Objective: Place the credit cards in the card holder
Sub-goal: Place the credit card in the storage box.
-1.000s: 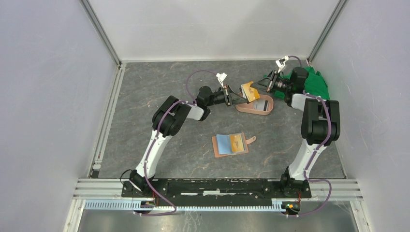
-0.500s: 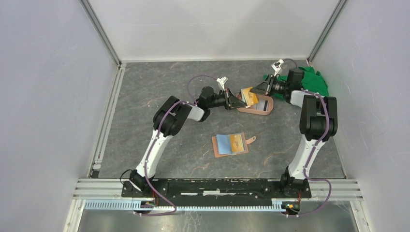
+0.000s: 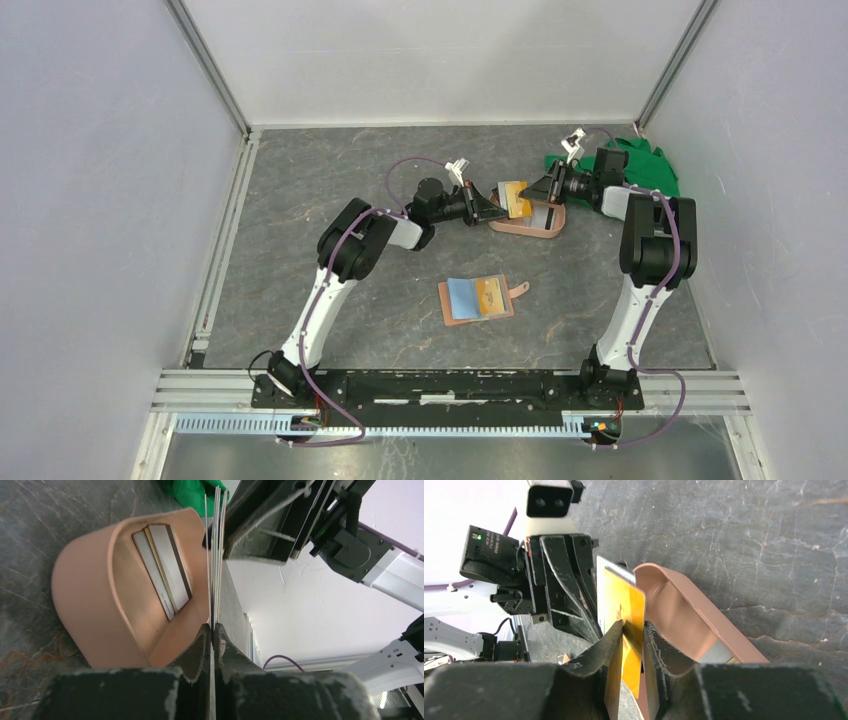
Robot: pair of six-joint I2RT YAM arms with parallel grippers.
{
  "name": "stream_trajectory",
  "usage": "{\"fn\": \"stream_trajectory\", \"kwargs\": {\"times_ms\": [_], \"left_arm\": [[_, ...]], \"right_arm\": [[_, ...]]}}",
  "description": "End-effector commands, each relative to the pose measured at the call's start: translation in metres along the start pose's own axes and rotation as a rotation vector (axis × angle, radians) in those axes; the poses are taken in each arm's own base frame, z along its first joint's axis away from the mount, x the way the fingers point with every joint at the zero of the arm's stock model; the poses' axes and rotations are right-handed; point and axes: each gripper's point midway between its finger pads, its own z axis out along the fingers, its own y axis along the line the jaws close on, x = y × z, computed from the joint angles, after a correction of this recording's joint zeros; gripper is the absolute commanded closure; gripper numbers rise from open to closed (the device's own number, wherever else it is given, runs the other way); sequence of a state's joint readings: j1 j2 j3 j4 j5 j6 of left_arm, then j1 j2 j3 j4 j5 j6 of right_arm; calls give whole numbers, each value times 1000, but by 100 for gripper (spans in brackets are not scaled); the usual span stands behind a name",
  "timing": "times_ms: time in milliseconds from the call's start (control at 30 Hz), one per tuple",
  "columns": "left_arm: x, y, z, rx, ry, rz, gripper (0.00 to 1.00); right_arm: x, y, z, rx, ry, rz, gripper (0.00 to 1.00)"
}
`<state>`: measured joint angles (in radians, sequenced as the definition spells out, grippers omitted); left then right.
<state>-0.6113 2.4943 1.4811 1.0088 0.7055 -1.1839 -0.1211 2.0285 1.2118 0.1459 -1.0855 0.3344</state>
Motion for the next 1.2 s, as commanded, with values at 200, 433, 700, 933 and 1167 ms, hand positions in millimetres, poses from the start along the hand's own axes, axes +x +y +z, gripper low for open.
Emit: {"fn": "stream_trajectory", "kwargs": {"times_ms": [200,433,700,933,1167], "left_arm": [[-28,-8,5,22,-85,32,98],[-26,-7,4,19,-78,35,98],[-25,-8,3,15,-76,39,98],[-22,-10,1,23,-63,40,98],[-19,-10,0,23,-54,38,98]], "right_arm": [[6,-6,2,12,35,-29,66],[5,-4,-1,13,35,-44,75],[0,-6,-13,31,11,-55,79],[7,-10,-18,39,15,-46,78],[8,-10,-25,41,10,-48,79]]}}
